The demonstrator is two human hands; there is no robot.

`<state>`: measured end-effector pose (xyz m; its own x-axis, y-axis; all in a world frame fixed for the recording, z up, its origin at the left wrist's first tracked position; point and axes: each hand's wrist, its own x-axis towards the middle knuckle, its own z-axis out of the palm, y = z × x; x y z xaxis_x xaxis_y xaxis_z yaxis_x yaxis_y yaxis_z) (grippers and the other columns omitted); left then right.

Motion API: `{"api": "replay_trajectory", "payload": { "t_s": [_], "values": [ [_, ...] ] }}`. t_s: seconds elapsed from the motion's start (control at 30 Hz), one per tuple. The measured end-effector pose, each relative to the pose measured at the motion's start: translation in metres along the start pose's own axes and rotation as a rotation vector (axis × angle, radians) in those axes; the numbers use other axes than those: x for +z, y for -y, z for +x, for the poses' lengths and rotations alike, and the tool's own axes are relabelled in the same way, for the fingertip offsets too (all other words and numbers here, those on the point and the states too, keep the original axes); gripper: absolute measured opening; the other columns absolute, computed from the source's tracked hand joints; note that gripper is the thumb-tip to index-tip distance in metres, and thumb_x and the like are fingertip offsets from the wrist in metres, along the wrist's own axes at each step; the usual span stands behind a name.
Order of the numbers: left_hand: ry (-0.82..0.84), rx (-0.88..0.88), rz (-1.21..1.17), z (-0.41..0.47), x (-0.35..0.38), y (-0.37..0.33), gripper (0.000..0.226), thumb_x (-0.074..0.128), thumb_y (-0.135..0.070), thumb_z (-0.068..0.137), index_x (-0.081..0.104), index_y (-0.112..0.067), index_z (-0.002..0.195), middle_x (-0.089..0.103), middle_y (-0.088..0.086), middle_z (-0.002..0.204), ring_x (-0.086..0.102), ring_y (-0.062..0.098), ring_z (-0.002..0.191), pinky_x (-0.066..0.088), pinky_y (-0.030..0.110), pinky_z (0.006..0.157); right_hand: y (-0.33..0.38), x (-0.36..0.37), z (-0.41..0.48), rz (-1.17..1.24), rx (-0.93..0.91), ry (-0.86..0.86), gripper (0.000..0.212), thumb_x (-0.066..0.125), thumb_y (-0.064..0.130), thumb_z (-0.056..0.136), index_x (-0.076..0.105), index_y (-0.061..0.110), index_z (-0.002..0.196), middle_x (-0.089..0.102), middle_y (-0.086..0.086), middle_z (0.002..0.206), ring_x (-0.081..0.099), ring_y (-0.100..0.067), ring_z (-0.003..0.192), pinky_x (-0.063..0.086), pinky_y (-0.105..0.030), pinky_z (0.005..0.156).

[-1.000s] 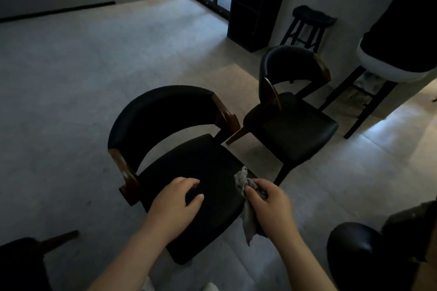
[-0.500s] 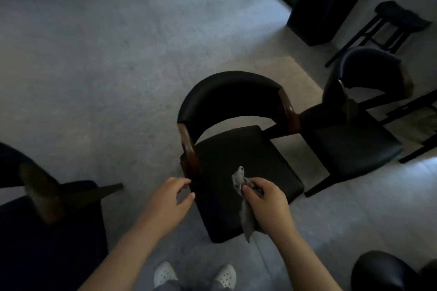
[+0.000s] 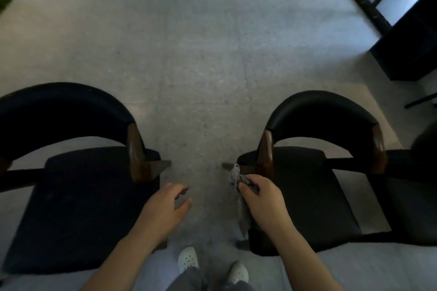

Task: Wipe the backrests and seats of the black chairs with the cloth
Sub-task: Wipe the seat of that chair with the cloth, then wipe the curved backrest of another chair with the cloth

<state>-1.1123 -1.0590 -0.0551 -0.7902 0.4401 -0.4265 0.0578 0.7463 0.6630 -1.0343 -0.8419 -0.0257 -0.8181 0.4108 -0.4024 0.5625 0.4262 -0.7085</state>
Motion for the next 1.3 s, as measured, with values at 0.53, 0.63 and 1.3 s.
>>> {"api": "replay_trajectory", "payload": {
  "t_s": [0.53, 0.63, 1.3],
  "values": [
    [-0.312, -0.284, -0.234, -0.047, -0.050, 0.071, 0.036, 0.060, -0.030, 0.094, 0.056, -0.024, 0.130, 0.052, -0.014, 0.114, 0.052, -0.003, 0.098, 0.037, 0.003, 0.076, 0.096, 0.090, 0.045, -0.207, -0.296, 0.286, 0.028, 0.052, 0.033, 0.100, 0.058, 0.023, 0.074, 0.053, 0.006, 0.067, 0.049, -0.004, 0.059, 0.036, -0.016, 0.052],
    [-0.417, -0.357, -0.272, -0.050, -0.056, 0.076, 0.035, 0.062, -0.030, 0.094, 0.058, -0.024, 0.128, 0.054, -0.014, 0.113, 0.054, -0.001, 0.099, 0.040, 0.007, 0.083, 0.110, 0.105, 0.057, -0.080, -0.241, 0.357, 0.034, 0.045, 0.029, 0.103, 0.058, 0.017, 0.073, 0.055, -0.004, 0.069, 0.052, -0.008, 0.060, 0.042, -0.025, 0.057],
    [-0.951, -0.484, -0.918, -0.007, -0.041, 0.051, 0.049, 0.052, -0.039, 0.096, 0.039, -0.044, 0.143, 0.051, -0.015, 0.132, 0.055, -0.012, 0.105, 0.049, 0.010, 0.082, 0.155, 0.177, 0.093, 0.213, -0.123, 0.647, 0.014, 0.067, 0.024, 0.090, 0.066, 0.021, 0.104, 0.073, 0.003, 0.095, 0.071, -0.005, 0.085, 0.058, -0.024, 0.074]
  ]
}}
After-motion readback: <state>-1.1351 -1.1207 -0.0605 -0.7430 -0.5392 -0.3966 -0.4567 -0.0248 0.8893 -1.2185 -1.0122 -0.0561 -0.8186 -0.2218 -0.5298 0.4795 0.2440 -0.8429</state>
